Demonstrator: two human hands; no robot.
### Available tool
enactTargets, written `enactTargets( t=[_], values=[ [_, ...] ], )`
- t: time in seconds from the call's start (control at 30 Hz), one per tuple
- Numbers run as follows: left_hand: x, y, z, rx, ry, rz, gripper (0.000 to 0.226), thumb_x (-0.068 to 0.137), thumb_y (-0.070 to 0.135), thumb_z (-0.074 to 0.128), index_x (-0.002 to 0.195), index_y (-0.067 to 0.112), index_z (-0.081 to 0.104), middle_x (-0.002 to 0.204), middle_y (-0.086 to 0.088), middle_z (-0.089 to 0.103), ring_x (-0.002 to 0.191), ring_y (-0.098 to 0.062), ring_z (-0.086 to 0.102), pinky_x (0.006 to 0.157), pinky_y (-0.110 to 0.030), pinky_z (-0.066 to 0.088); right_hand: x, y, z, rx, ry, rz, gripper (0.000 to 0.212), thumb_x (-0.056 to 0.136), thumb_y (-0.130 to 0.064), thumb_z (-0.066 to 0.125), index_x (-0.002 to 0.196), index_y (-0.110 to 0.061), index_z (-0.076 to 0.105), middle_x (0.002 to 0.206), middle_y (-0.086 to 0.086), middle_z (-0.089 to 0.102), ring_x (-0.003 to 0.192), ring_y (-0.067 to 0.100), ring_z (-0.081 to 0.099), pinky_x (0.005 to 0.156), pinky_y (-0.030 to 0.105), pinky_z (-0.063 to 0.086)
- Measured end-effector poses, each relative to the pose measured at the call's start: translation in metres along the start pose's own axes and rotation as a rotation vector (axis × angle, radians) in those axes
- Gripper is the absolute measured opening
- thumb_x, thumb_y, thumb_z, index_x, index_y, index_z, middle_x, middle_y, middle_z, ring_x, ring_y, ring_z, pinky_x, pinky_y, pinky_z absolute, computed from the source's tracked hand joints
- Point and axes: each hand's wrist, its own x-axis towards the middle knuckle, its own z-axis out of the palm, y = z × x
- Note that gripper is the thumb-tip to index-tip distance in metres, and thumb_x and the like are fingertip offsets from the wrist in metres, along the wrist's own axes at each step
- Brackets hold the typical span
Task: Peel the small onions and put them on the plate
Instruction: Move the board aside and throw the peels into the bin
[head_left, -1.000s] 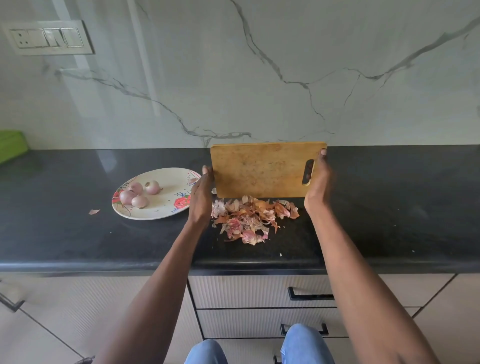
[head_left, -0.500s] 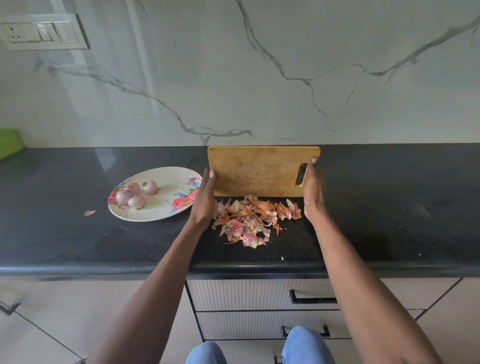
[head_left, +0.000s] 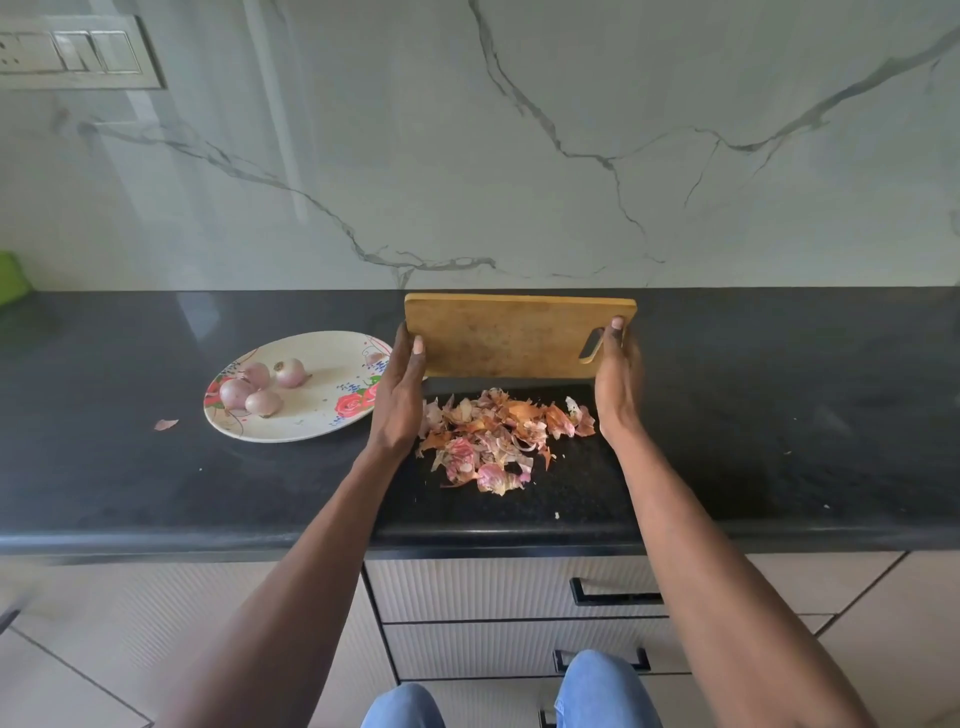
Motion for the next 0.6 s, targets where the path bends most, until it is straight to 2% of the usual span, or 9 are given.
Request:
enactTargets(
  t=[0.07, 0.13, 0.2, 0.27, 0.33, 0.4, 0.43, 0.5, 0.6],
  values=[
    [0.002, -0.001, -0.001, 0.025, -0.019, -0.029, 0.061, 0.106, 0.053, 0.035, 0.160, 0.028, 0.022, 0.164, -0.001, 0.028, 0.150, -0.020, 0.029, 0.123, -0.046, 0.026, -0.003, -0.005, 0.000, -0.033, -0.001, 0.006, 0.043, 0.110, -0.039, 0.032, 0.131, -0.009, 0.055, 0.129, 0.014, 0.062, 0.115, 0.020, 0.060, 0.094, 0.035, 0.046],
    [0.003, -0.003, -0.003, 0.002, -0.044, -0.055, 0.061, 0.104, 0.055, 0.036, 0.159, 0.030, 0.023, 0.164, -0.002, 0.029, 0.150, -0.022, 0.030, 0.123, -0.050, 0.026, -0.004, -0.007, -0.002, -0.109, -0.023, 0.050, 0.044, 0.111, -0.036, 0.030, 0.141, -0.009, 0.047, 0.144, 0.021, 0.051, 0.131, 0.035, 0.050, 0.105, 0.045, 0.043],
    [0.003, -0.004, -0.004, -0.020, -0.020, -0.057, 0.060, 0.104, 0.053, 0.037, 0.159, 0.031, 0.025, 0.164, -0.003, 0.030, 0.149, -0.022, 0.031, 0.122, -0.050, 0.027, -0.004, -0.007, -0.006, -0.119, -0.055, 0.048, 0.048, 0.110, -0.036, 0.030, 0.150, -0.010, 0.038, 0.154, 0.015, 0.043, 0.140, 0.031, 0.042, 0.109, 0.038, 0.037],
    [0.003, -0.002, -0.002, -0.036, -0.014, -0.057, 0.055, 0.106, 0.048, 0.039, 0.158, 0.032, 0.028, 0.163, -0.002, 0.031, 0.148, -0.024, 0.033, 0.119, -0.051, 0.032, -0.006, -0.009, -0.010, -0.101, -0.045, 0.028, 0.051, 0.110, -0.034, 0.033, 0.151, -0.004, 0.036, 0.155, 0.013, 0.042, 0.142, 0.029, 0.041, 0.105, 0.029, 0.035],
    [0.001, 0.004, 0.004, -0.035, -0.026, -0.026, 0.053, 0.107, 0.041, 0.044, 0.157, 0.031, 0.031, 0.161, 0.002, 0.036, 0.147, -0.022, 0.035, 0.117, -0.053, 0.035, -0.008, -0.012, -0.016, -0.099, 0.006, -0.001, 0.051, 0.109, -0.034, 0.037, 0.145, 0.003, 0.042, 0.148, 0.020, 0.048, 0.136, 0.033, 0.046, 0.102, 0.030, 0.040],
    [0.002, 0.014, 0.011, -0.008, -0.024, 0.001, 0.052, 0.107, 0.031, 0.048, 0.156, 0.022, 0.033, 0.158, 0.003, 0.041, 0.142, -0.015, 0.039, 0.119, -0.047, 0.034, -0.003, -0.020, -0.024, -0.073, 0.105, -0.026, 0.048, 0.108, -0.034, 0.043, 0.132, 0.007, 0.054, 0.129, 0.027, 0.060, 0.119, 0.039, 0.057, 0.095, 0.041, 0.048],
    [0.005, 0.021, 0.017, -0.004, -0.025, -0.004, 0.053, 0.106, 0.027, 0.050, 0.155, 0.017, 0.035, 0.156, 0.003, 0.043, 0.140, -0.014, 0.042, 0.118, -0.044, 0.036, 0.002, -0.023, -0.030, -0.061, 0.148, -0.036, 0.042, 0.107, -0.035, 0.046, 0.118, 0.002, 0.062, 0.110, 0.023, 0.068, 0.102, 0.037, 0.063, 0.082, 0.043, 0.051],
    [0.011, 0.034, 0.029, -0.040, -0.064, -0.041, 0.052, 0.106, 0.021, 0.052, 0.154, 0.010, 0.036, 0.150, 0.003, 0.049, 0.134, -0.017, 0.050, 0.113, -0.041, 0.043, 0.016, -0.028, -0.047, -0.057, 0.220, 0.001, 0.037, 0.105, -0.039, 0.051, 0.084, -0.009, 0.060, 0.074, 0.006, 0.060, 0.070, 0.023, 0.057, 0.060, 0.036, 0.044],
    [0.019, 0.047, 0.058, -0.153, -0.091, -0.167, 0.048, 0.104, 0.019, 0.053, 0.149, 0.006, 0.045, 0.143, -0.007, 0.058, 0.124, -0.021, 0.061, 0.108, -0.043, 0.049, 0.029, -0.027, -0.078, -0.070, 0.316, 0.132, 0.038, 0.103, -0.037, 0.054, 0.080, -0.007, 0.059, 0.067, 0.001, 0.056, 0.062, 0.016, 0.052, 0.056, 0.029, 0.040]
  ],
)
